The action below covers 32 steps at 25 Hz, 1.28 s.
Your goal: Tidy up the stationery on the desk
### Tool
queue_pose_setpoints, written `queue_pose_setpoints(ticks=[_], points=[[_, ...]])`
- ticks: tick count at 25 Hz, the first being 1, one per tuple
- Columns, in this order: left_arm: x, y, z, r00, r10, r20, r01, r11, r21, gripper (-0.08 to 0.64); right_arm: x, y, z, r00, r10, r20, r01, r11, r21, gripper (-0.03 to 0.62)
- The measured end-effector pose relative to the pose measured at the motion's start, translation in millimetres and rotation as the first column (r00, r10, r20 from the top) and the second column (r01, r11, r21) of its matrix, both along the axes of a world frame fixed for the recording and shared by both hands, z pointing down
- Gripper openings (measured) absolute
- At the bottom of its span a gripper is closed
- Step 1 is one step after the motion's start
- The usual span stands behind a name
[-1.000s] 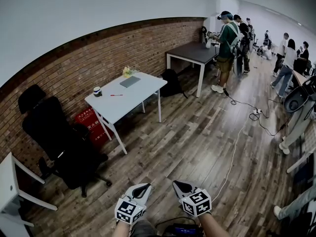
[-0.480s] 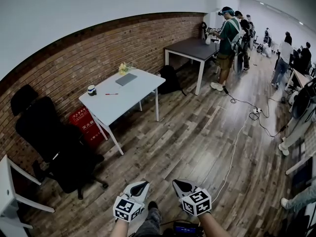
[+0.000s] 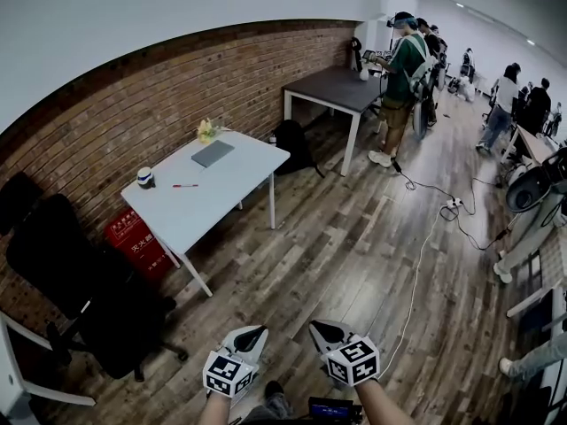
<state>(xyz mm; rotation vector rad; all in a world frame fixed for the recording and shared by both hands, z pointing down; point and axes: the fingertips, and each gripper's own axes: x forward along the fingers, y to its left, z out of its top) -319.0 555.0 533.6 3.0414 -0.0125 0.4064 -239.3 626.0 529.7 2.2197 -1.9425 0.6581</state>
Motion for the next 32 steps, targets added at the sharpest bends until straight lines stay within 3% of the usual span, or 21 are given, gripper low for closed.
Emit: queue_pose_setpoints(ticks=[7, 18, 26, 32], points=[[32, -66, 1, 1.000, 0.029, 0.007, -0.029, 1.000, 0.001, 0.012, 28, -65, -2, 1.000, 0.024, -0.003, -0.024, 1.000, 0.001, 0.009], [68, -112, 22, 0.999, 0.022, 0.031, -0.020, 0.999, -0.046, 0.012, 68, -117, 12, 1.000, 0.010, 0.017, -0.009, 1.000, -0.019, 0.009], [139, -162, 27, 0.999, 0.001, 0.049, 0.001, 0.999, -0.036, 0.012, 141, -178, 19, 0.999, -0.023, 0.031, 0.023, 1.000, -0.017, 0.009], [205, -209, 21, 0.996, -0.059, 0.061, 0.061, 0.998, -0.029, 0.012, 209, -229, 11, 0.996, -0.081, 0.034, 0.081, 0.997, -0.006, 0.009]])
